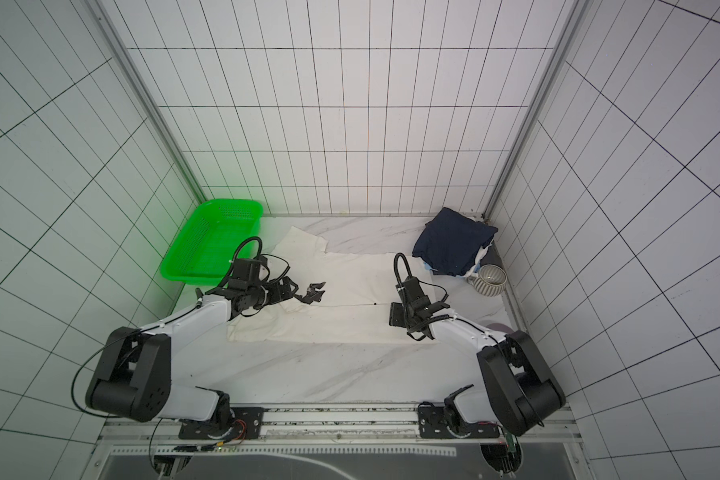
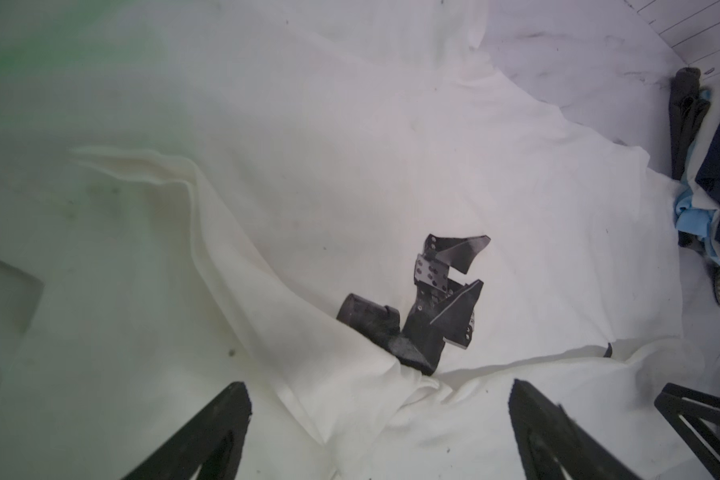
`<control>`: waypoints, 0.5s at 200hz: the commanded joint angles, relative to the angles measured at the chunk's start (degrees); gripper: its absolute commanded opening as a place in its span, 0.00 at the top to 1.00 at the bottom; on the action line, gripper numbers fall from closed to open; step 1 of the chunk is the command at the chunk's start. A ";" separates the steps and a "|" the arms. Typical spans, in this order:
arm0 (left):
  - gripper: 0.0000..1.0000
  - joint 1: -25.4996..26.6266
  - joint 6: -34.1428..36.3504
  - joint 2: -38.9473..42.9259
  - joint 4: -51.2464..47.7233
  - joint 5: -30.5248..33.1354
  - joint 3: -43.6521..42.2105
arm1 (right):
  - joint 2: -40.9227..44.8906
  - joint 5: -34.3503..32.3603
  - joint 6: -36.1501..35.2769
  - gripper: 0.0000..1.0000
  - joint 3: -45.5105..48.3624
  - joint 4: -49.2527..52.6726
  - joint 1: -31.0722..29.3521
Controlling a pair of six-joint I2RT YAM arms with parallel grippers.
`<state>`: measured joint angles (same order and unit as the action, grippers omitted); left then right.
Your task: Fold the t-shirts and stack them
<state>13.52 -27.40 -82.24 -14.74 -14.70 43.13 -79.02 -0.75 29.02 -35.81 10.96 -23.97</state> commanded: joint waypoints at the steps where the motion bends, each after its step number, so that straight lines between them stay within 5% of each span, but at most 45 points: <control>1: 0.10 2.15 -2.33 1.64 2.23 2.72 -1.54 | 0.56 1.39 -1.74 0.38 2.59 -2.03 2.56; 30: 0.25 2.48 -1.80 -2.04 0.23 3.91 -0.58 | -0.14 2.14 -2.72 0.38 2.44 -2.26 3.70; 81: 0.19 2.56 -1.69 -2.06 -4.10 14.25 -0.26 | -2.20 3.21 -3.26 0.38 2.94 -3.61 4.14; 100: 0.41 2.98 -1.37 -5.68 -2.66 12.31 1.56 | -3.06 3.94 -3.18 0.38 2.77 -4.26 4.16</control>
<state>16.08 -29.39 -84.60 -18.15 -4.14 42.30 -80.97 1.91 26.65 -35.66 7.97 -20.23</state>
